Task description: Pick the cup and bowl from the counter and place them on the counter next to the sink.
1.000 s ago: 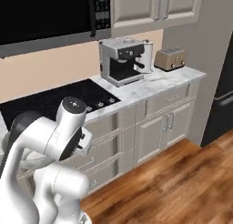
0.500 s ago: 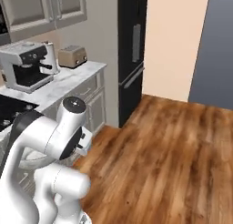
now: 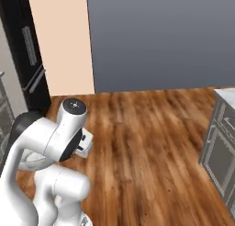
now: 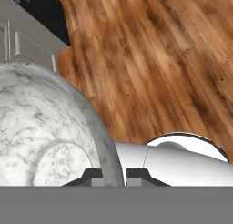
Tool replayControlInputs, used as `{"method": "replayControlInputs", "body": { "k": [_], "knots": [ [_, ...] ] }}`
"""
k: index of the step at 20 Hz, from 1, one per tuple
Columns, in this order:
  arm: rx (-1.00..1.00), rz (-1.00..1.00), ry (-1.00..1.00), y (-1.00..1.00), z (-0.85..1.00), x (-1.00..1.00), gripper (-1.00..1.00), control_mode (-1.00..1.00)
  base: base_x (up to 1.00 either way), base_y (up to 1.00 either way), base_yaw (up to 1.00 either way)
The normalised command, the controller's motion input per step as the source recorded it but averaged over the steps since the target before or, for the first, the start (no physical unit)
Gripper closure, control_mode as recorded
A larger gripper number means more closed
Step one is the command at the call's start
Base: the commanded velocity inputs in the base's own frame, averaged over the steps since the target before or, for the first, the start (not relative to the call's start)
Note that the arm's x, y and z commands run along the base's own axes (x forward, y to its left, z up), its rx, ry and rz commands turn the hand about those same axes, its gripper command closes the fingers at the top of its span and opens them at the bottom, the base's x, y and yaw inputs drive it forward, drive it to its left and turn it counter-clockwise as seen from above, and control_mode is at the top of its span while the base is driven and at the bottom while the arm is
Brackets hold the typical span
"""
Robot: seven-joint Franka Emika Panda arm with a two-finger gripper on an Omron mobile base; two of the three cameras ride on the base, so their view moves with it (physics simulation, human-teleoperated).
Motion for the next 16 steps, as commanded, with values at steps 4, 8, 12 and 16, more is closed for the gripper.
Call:
{"method": "replayControlInputs", "body": {
  "k": [4,8,12,16],
  "knots": [
    [0.00,0.00,0.00,0.00,0.00,0.00,1.00,1.00,0.00,-0.69,-0.75],
    [0.00,0.00,0.00,0.00,0.00,0.00,1.00,1.00,0.00,-0.68,-0.73],
    [0.00,0.00,0.00,0.00,0.00,0.00,1.00,1.00,0.04,-0.73,-0.70],
    [0.00,0.00,0.00,0.00,0.00,0.00,1.00,1.00,0.03,-0.75,-0.69]
  ]
}}
